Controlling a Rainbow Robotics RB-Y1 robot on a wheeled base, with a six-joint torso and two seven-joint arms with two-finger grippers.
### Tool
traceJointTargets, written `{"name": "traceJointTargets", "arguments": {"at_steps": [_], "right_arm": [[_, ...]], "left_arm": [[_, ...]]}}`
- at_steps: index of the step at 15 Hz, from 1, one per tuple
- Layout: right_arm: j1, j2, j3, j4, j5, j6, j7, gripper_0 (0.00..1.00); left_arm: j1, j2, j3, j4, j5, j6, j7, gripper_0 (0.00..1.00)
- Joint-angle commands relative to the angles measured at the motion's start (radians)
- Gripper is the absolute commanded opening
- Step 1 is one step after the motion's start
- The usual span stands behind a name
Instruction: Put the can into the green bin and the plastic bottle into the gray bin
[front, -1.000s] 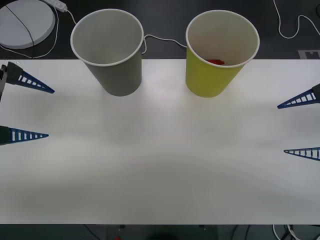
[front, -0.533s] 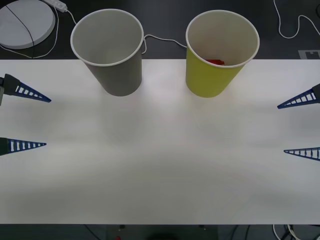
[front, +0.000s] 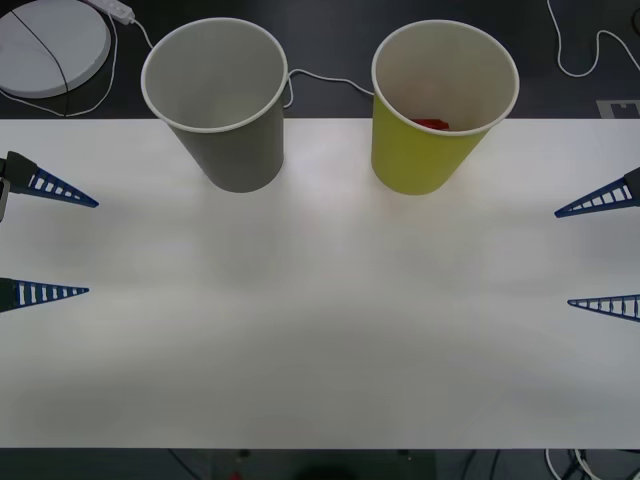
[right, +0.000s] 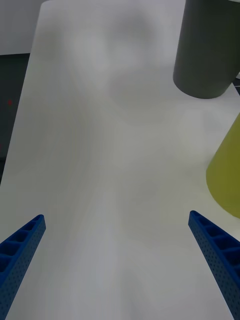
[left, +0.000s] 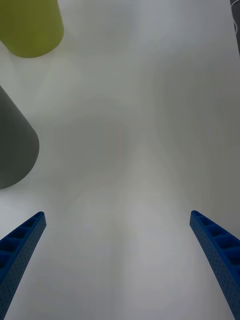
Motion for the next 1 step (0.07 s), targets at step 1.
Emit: {"name": "traceJointTargets", "arguments": {"at_steps": [1], "right_arm": [[0.0,0.0,0.0,0.0,0.0,0.0,0.0,1.0]], "left_arm": [[0.0,0.0,0.0,0.0,0.0,0.0,0.0,1.0]]}}
